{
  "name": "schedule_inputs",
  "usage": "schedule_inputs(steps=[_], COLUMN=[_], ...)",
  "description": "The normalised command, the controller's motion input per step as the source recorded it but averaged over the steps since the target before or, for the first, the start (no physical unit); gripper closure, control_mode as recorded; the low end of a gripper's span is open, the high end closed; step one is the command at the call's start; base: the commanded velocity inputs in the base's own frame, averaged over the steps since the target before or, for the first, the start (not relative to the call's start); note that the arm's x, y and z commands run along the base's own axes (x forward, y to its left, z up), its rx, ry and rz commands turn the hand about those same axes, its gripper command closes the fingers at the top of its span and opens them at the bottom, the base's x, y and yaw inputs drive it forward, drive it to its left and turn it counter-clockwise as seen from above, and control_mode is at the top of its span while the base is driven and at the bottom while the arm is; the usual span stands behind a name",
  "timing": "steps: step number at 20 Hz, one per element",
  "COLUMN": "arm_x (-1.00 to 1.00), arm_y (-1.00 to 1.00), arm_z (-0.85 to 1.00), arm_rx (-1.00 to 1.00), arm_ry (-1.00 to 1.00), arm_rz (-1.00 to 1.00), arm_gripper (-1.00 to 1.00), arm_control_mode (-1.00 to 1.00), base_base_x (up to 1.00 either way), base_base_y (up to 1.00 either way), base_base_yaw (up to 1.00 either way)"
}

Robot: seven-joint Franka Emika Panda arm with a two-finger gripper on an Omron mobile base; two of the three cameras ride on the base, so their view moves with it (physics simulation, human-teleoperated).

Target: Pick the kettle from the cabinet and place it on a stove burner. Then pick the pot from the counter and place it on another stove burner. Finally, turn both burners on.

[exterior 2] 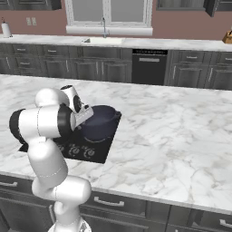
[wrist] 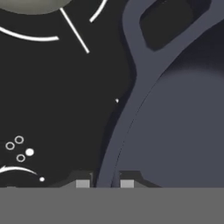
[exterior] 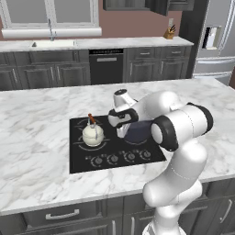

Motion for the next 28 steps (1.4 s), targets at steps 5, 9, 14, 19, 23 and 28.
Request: schedule_inputs(steps=[5, 9, 14, 19, 23, 28], arm_x=[-0.19, -0.18, -0.02, 0.00, 0.00, 0.00], arm_y=[0.05, 0.01, 0.00, 0.00, 0.00, 0.00], arm_z=[-0.01, 0.00, 0.00, 0.00, 0.02, 0.05], arm_rx=[0.00, 0.00, 0.00, 0.00, 0.00, 0.00], arm_ry=[0.00, 0.00, 0.00, 0.02, 0.00, 0.00], arm_rz=[0.00, 0.00, 0.00, 0.00, 0.00, 0.00], arm_gripper=[1.00, 1.00, 1.00, -1.00, -1.00, -1.00], arm_control_mode=[-1.00, -1.00, -1.00, -1.00, -1.00, -1.00], base_base_x=[0.00, 0.00, 0.00, 0.00, 0.00, 0.00], base_base_y=[0.00, 0.00, 0.00, 0.00, 0.00, 0.00], base_base_yaw=[0.00, 0.00, 0.00, 0.00, 0.00, 0.00])
